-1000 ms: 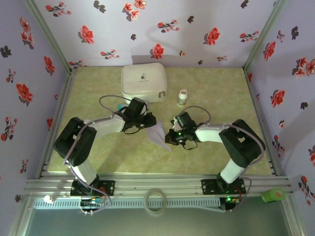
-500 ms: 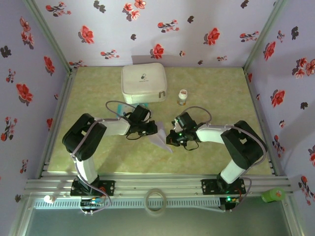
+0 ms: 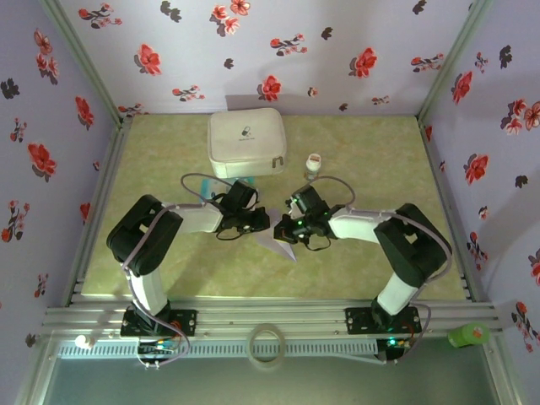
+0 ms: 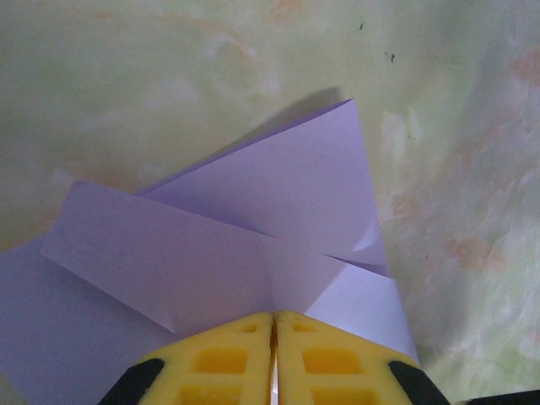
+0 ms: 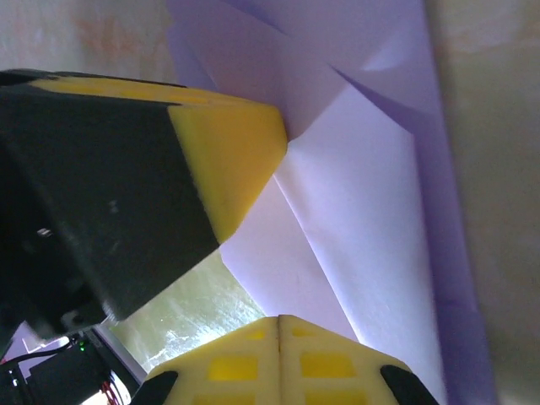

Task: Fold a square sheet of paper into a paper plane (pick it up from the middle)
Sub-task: Fourth fold the wing at the center of the table.

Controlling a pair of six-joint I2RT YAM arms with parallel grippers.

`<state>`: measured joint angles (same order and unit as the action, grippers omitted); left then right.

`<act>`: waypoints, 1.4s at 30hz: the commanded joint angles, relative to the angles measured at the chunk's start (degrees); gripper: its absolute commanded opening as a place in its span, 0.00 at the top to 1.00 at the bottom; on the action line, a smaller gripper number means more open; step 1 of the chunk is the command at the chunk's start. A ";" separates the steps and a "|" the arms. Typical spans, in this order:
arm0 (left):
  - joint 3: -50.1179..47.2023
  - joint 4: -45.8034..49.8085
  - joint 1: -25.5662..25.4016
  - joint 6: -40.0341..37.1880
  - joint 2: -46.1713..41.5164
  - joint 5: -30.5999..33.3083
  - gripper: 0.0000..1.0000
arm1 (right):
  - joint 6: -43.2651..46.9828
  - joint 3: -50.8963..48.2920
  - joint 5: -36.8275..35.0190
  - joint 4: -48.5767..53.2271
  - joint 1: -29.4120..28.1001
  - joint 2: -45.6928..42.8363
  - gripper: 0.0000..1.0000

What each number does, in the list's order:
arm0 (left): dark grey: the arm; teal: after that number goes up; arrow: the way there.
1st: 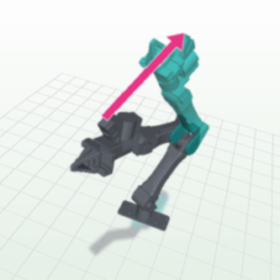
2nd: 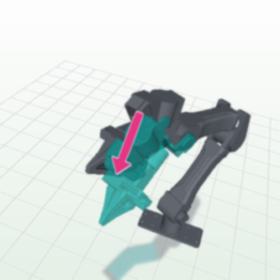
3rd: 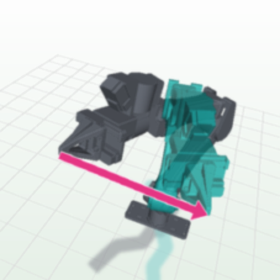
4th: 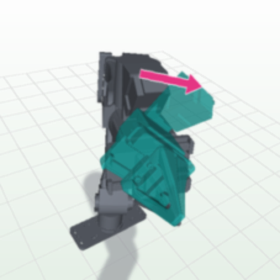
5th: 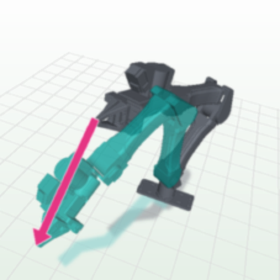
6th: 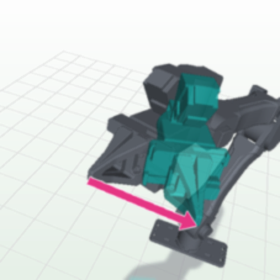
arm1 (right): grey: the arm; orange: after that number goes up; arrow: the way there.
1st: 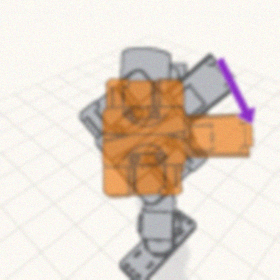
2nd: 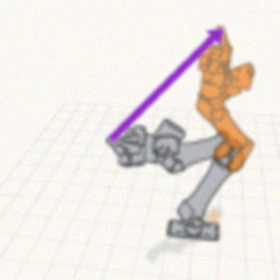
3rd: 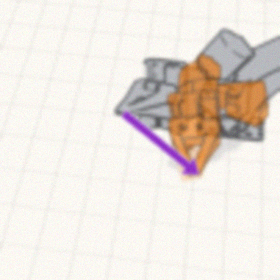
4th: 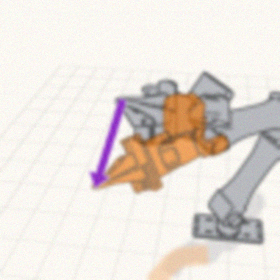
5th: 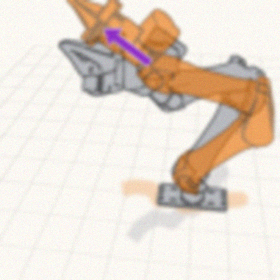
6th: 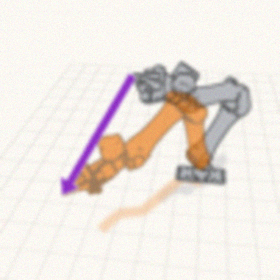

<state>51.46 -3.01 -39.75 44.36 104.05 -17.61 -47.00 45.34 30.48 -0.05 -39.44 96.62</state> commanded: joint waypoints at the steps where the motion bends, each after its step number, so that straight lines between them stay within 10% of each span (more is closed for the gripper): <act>1: -1.15 2.08 0.20 -1.58 1.29 2.08 0.90 | -0.82 2.23 0.53 -0.63 -0.81 2.84 0.96; 16: -1.63 2.35 0.63 -1.42 1.50 2.40 0.91 | -4.58 -9.64 1.88 -11.35 0.07 3.12 0.94; 42: -1.98 2.43 0.98 0.14 1.55 3.37 0.92 | 0.07 -22.88 -0.08 2.58 0.94 -18.84 0.93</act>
<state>51.20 -3.40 -39.75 44.47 104.05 -18.06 -47.99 23.27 31.59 -5.93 -38.87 80.77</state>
